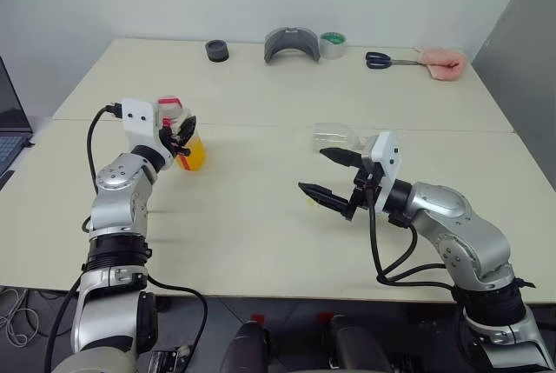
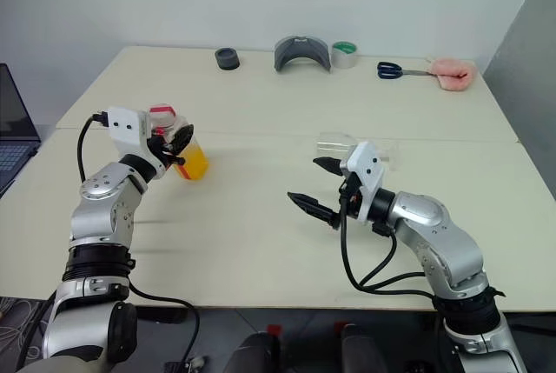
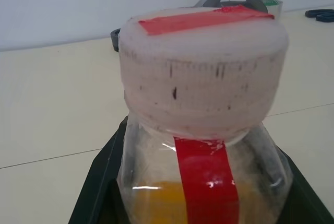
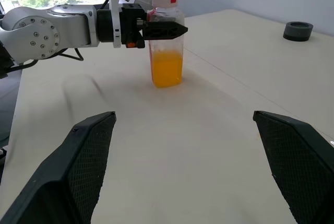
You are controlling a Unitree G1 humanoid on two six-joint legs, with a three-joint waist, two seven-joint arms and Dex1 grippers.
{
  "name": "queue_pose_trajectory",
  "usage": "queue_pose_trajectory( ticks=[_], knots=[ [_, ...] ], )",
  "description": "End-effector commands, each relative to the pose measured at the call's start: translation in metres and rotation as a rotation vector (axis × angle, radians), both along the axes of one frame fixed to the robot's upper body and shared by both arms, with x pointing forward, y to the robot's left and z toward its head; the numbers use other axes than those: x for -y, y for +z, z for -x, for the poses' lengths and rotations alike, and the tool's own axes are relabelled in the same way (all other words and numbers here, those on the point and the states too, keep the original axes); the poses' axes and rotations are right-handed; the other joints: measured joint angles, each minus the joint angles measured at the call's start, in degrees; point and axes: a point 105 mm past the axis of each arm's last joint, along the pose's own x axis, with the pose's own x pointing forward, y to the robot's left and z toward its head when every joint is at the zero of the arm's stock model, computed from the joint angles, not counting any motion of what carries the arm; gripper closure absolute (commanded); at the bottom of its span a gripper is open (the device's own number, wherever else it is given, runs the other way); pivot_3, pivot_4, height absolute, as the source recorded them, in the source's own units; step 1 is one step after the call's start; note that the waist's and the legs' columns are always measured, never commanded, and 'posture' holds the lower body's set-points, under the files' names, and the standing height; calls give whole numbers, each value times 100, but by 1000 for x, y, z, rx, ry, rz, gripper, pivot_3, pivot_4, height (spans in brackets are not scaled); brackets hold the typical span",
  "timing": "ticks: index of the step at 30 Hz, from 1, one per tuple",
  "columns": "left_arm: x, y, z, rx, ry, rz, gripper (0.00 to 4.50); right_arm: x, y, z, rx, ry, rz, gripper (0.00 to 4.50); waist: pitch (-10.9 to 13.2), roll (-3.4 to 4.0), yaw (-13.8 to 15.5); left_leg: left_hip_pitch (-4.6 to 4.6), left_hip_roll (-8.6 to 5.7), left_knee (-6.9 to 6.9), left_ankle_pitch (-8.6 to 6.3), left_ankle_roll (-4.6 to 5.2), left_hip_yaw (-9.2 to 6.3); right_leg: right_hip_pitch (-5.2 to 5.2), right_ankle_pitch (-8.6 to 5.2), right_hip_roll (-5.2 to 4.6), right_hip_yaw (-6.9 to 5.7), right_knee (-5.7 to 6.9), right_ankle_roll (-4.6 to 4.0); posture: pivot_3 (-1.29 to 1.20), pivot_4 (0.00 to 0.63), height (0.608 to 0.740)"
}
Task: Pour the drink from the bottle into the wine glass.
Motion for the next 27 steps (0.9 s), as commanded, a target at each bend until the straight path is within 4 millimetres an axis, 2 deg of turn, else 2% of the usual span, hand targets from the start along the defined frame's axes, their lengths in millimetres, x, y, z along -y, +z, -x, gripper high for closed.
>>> queue_pose_trajectory(
  ticks=[1, 6, 12, 15, 19, 23, 27],
  knots=[
    [0, 14, 4, 65, 6, 7, 2658, -2, 15, 2, 62, 12, -19, 0, 0, 0, 0, 0, 0, 0, 0, 0, 0, 0, 0, 0, 0, 0, 0, 0, 150, 740],
    [10, 8, 12, 59, -41, 24, 2661, -2, 17, 2, 69, 11, -31, 0, 0, 0, 0, 0, 0, 0, 0, 0, 0, 0, 0, -1, 1, 0, 0, 0, 150, 740],
    [57, 5, 29, 50, -273, -5, 2664, 4, 20, 5, 63, -7, -56, 0, 0, 0, 16, -1, -4, 0, 0, 0, 0, 1, 0, -5, 1, -1, 0, 0, 150, 740],
    [91, 9, 37, 53, -439, 27, 2677, 14, 20, 5, 64, -37, -40, 0, 1, -1, 33, -10, -9, 5, 0, 0, -5, 2, 0, -10, -4, -3, 0, 0, 150, 740],
    [122, 10, 40, 44, -599, 25, 2680, 21, 24, 9, 55, -57, -30, 0, 1, -1, 20, -11, -7, 5, 0, 0, -2, 0, 0, -7, -3, -3, 0, 0, 150, 740],
    [158, 14, 42, 43, -779, 21, 2680, 18, 38, 16, 49, -59, -62, 0, 1, -1, 17, -10, -4, 4, 0, 0, -4, 0, 0, -2, -4, -2, 0, 0, 150, 740],
    [192, 14, 47, 49, -954, -34, 2680, 9, 51, 14, 61, -101, -67, 0, 2, 0, -8, -10, -4, 5, 0, 1, -1, 0, 0, -1, -3, -1, 0, 0, 150, 740]
  ],
)
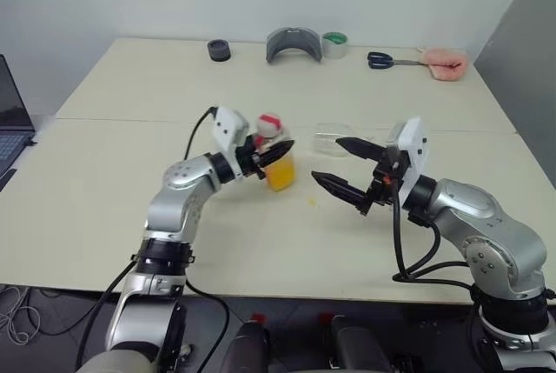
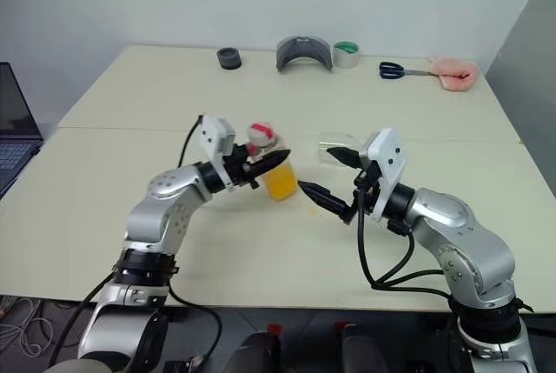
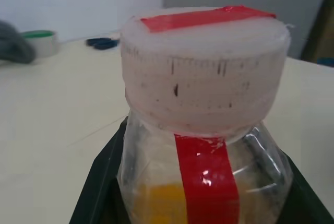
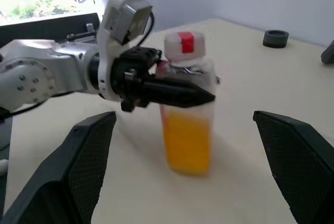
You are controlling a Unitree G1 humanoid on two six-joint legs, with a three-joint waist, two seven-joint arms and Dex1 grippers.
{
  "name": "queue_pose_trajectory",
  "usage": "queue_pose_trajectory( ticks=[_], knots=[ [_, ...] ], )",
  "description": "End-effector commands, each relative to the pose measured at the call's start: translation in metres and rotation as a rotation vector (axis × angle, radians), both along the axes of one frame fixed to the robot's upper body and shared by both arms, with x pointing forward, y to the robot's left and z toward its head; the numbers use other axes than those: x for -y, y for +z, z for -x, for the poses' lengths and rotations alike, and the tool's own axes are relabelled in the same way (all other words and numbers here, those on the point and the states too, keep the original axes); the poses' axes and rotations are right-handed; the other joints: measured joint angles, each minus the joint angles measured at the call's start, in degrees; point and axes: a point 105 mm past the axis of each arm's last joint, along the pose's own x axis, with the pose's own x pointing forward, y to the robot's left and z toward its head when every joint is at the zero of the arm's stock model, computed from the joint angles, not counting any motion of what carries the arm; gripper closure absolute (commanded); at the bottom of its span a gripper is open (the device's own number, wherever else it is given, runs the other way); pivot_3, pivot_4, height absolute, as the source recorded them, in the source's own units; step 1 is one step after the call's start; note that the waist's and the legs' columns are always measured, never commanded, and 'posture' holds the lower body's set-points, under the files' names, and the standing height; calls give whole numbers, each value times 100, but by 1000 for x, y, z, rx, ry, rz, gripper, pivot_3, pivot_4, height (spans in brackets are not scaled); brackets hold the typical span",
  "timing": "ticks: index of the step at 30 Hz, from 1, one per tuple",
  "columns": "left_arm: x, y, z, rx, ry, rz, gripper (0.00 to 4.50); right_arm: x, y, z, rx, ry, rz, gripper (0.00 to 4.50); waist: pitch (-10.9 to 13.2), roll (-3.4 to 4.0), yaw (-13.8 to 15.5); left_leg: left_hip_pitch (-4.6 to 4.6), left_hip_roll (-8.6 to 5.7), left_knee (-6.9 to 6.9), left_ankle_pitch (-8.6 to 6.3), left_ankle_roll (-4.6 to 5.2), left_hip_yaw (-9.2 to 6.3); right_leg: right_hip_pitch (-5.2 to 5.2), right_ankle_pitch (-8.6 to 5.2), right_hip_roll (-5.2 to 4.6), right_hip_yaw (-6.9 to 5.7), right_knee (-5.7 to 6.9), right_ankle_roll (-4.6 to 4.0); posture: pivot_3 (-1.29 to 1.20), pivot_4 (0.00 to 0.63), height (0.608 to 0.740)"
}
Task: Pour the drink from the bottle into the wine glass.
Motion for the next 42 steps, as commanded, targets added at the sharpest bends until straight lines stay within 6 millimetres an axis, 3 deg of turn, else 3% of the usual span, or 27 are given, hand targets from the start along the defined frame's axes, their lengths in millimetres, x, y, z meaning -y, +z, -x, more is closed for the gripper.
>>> queue_pose_trajectory(
  ticks=[1, 8, 23, 26, 32, 37, 42],
  knots=[
    [24, 12, 6, 86, -134, -21, 2680, -6, 19, 1, 53, -43, 4, 0, 0, 1, -5, 0, 0, 0, 0, 0, 1, -1, 0, 0, 1, 1, 0, 0, 150, 740],
    [49, 14, 10, 117, -276, -46, 2680, -20, 30, -20, 85, -131, -23, 0, 1, 1, -9, -1, 1, -1, 0, 0, 0, -5, 0, 3, 1, 2, 0, 0, 150, 740],
    [45, 11, 13, 121, -294, -62, 2680, -35, 19, -32, 95, -170, -19, 0, 2, 3, -5, -6, 0, 0, 0, 1, -4, -8, 0, 2, 0, 2, 0, 0, 150, 740],
    [43, 10, 13, 118, -290, -66, 2680, -35, 19, -32, 101, -170, -23, 602, 2, 3, -6, -6, 0, 0, 0, 1, -4, -8, 0, 1, 0, 2, 0, 0, 150, 740],
    [41, 8, 14, 109, -290, -71, 2680, -39, 17, -28, 118, -137, -15, 2608, 2, 4, -7, -6, 0, 0, 0, 1, -4, -8, 0, 2, 0, 2, 0, 0, 150, 740],
    [42, 10, 14, 100, -311, -74, 2682, -44, 13, -24, 145, -6, 48, 2641, 2, 4, -7, -6, -1, 0, 0, 1, -4, -7, 0, 2, -1, 1, 0, 0, 150, 740],
    [44, 15, 20, 97, -384, -96, 2684, -34, -3, -25, 145, 289, 238, 2641, 6, 7, -16, -5, -1, 2, 0, 2, -1, -6, 0, 3, -2, 1, 0, 0, 150, 740]
  ],
)
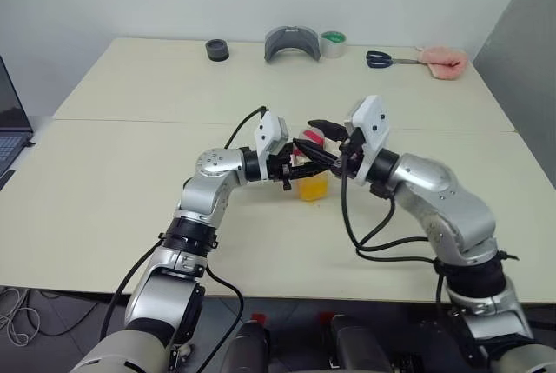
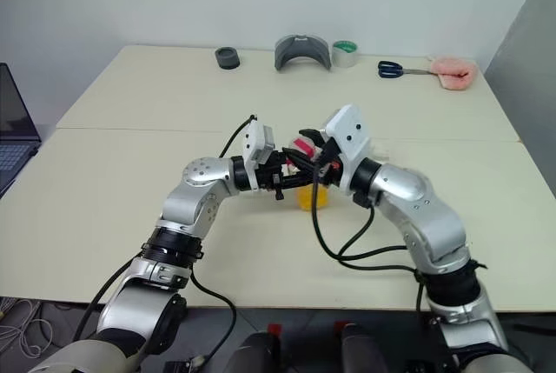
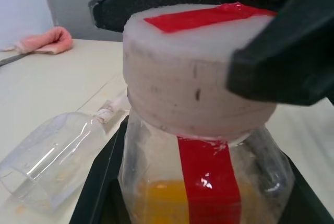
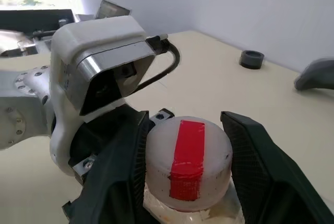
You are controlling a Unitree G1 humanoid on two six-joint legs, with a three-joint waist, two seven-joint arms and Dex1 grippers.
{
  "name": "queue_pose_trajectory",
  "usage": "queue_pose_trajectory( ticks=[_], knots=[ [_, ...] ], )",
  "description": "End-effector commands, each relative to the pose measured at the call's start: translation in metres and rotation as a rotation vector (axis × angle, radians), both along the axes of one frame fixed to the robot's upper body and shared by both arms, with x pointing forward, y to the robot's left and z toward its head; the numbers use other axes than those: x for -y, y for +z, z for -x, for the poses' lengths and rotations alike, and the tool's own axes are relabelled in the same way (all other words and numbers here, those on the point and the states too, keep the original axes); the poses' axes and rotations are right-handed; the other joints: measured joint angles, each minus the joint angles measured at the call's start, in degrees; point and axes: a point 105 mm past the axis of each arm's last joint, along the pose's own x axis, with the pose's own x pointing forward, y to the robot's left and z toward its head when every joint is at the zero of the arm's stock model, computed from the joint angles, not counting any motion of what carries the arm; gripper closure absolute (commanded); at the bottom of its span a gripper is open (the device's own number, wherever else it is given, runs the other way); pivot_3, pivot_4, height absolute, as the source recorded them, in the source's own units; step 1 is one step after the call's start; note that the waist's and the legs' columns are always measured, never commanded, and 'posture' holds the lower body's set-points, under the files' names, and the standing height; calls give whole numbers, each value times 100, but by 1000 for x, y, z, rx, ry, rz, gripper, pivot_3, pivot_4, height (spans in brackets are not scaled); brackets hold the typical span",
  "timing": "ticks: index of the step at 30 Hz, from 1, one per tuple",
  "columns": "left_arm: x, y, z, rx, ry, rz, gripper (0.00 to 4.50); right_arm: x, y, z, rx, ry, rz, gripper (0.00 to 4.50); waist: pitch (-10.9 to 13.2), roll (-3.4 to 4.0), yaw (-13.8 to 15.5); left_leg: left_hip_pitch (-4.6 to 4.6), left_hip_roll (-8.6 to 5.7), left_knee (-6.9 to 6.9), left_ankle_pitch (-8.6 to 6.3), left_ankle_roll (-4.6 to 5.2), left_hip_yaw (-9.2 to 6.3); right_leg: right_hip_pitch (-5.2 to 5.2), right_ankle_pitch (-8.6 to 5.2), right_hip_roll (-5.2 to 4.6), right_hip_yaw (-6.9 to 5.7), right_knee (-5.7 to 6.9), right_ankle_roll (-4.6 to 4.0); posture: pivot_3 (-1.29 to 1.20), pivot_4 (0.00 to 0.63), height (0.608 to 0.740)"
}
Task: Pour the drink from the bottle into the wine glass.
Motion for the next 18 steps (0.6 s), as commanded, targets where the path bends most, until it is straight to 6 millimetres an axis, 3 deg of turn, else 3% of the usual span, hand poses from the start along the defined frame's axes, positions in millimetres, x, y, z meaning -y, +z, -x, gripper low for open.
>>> queue_pose_trajectory(
  ticks=[1, 5, 8, 10, 11, 14, 16, 18],
  knots=[
    [4, 23, 5, 53, -73, 1, 2685, 1, -8, 8, -27, 255, 137, 2641, 2, 1, -7, 1, 0, -1, 0, 0, -1, 2, 0, 1, -1, -1, 0, 0, 150, 740],
    [5, 25, 3, 54, -84, -11, 2685, 14, 0, -9, -102, 259, 114, 2641, 5, 3, -25, 3, 3, -1, 0, 1, -2, 1, 0, 2, -2, 1, -1, 0, 150, 740],
    [4, 24, 1, 55, -79, -11, 2685, 19, -3, -10, -113, 235, 130, 2641, 5, 4, -23, 1, 2, 0, 0, 0, -4, 1, 0, 0, -1, 1, -1, 0, 150, 740],
    [4, 25, 0, 52, -69, -1, 2685, 26, 6, -15, -50, 131, 80, 2641, 5, 4, -15, -4, -2, 1, 1, -1, -3, -1, 0, -5, 0, 0, -1, 0, 150, 740],
    [4, 25, 0, 51, -67, 2, 2685, 30, 12, -17, -18, 76, 44, 1889, 5, 4, -9, -12, -1, 4, 1, -1, -7, -4, 0, -6, -2, -1, -1, 0, 150, 740],
    [4, 25, 0, 51, -64, 4, 2686, 42, 18, -10, 38, -38, 4, 879, 7, 7, 16, -29, -4, 9, 2, -4, -16, -14, 1, -8, -8, -1, -1, 0, 150, 740],
    [3, 24, -1, 51, -61, 1, 2686, 40, 17, 5, 44, -68, -17, 178, 7, 7, 18, -33, -4, 9, 3, -5, -20, -14, 0, -8, -10, -1, -1, 0, 150, 740],
    [2, 24, -2, 52, -60, -5, 2686, 34, 14, 16, 30, -109, -44, 125, 7, 7, 18, -35, -4, 9, 11, -19, -21, -16, 0, -8, -11, 0, -1, 0, 150, 740]
  ],
)
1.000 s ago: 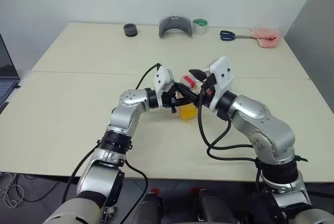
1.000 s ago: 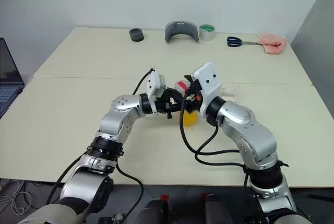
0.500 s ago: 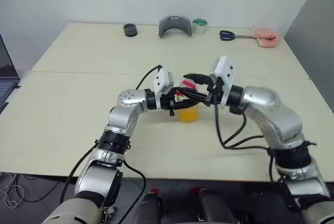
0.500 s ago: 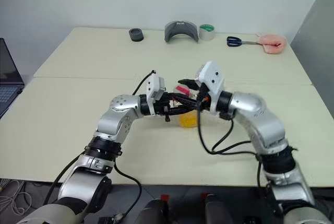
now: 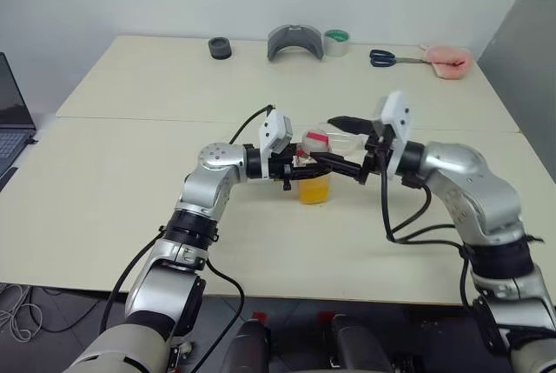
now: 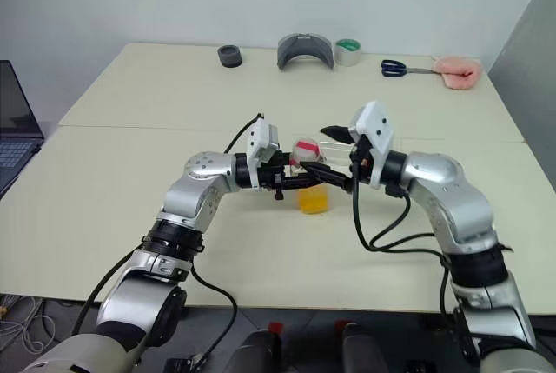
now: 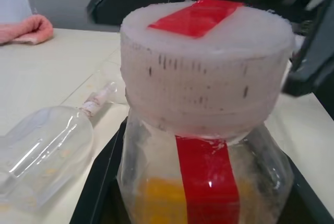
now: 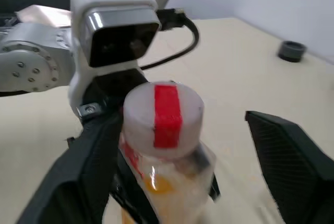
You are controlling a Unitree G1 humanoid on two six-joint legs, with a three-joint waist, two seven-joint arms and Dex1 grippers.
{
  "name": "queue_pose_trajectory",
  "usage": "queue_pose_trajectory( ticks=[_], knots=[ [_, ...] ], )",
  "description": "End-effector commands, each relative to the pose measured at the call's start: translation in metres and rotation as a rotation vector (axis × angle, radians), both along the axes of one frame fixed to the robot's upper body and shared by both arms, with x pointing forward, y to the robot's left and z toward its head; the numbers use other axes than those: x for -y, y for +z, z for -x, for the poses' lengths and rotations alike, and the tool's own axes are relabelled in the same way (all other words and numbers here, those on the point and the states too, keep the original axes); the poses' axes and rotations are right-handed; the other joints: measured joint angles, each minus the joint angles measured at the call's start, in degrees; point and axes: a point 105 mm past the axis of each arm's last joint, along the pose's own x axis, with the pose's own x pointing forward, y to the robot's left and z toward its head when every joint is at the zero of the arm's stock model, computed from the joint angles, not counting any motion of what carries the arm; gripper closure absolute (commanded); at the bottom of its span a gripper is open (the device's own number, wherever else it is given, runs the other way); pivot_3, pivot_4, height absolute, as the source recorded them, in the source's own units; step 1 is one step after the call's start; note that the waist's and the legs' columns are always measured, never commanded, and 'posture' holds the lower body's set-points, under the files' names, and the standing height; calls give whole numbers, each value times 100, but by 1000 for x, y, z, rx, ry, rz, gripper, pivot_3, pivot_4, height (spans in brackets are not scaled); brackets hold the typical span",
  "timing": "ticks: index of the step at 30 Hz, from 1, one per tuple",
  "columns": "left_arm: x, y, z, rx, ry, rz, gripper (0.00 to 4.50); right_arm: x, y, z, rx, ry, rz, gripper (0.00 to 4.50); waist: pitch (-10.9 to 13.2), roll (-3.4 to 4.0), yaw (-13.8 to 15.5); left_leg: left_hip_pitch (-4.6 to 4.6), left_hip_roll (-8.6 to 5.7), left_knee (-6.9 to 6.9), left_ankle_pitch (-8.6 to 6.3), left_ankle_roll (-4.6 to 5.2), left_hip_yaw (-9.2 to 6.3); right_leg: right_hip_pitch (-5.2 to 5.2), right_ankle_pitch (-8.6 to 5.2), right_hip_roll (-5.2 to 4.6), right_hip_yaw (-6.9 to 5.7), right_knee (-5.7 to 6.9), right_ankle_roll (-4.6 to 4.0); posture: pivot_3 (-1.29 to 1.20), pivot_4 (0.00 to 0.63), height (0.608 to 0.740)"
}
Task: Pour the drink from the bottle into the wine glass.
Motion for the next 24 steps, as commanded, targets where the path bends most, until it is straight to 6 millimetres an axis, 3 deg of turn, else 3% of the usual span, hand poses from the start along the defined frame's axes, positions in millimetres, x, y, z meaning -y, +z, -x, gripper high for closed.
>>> queue_pose_trajectory(
  ticks=[1, 4, 10, 19, 22, 24],
  knots=[
    [2, 20, -1, 69, -17, 34, 2686, -10, 11, 22, 47, -84, -60, 125, 0, 0, -7, 0, 0, -1, 2, -3, -1, 0, 0, 0, -1, -1, 0, 0, 150, 740],
    [3, 21, -4, 71, -17, 29, 2686, -21, 6, 25, 44, -201, -96, 125, 0, 1, -27, 4, 5, -1, 2, -4, -1, -1, 0, 7, 2, 5, 0, 0, 150, 740],
    [4, 20, -7, 77, -30, 9, 2686, -32, 8, 6, 86, -423, -194, 125, 0, 1, -44, 6, 4, -2, 4, -6, 0, -1, 0, 10, 1, 6, 1, 0, 150, 740],
    [4, 18, -9, 81, -30, 3, 2687, -39, 15, 0, 80, -455, -238, 125, -1, 2, -45, 3, 2, -2, 4, -5, -1, -2, 0, 8, 1, 5, 0, 0, 150, 740],
    [3, 17, -8, 80, -24, 5, 2687, -41, 15, 1, 74, -441, -235, 739, 0, 2, -52, 3, 2, -2, 4, -4, -1, -2, 0, 8, 1, 5, 0, 0, 150, 740],
    [2, 16, -8, 80, -21, 4, 2687, -41, 15, 2, 76, -435, -227, 1444, 0, 2, -56, 4, 3, -2, 3, -3, -1, -2, 0, 8, 0, 5, 0, 0, 150, 740]
  ],
)
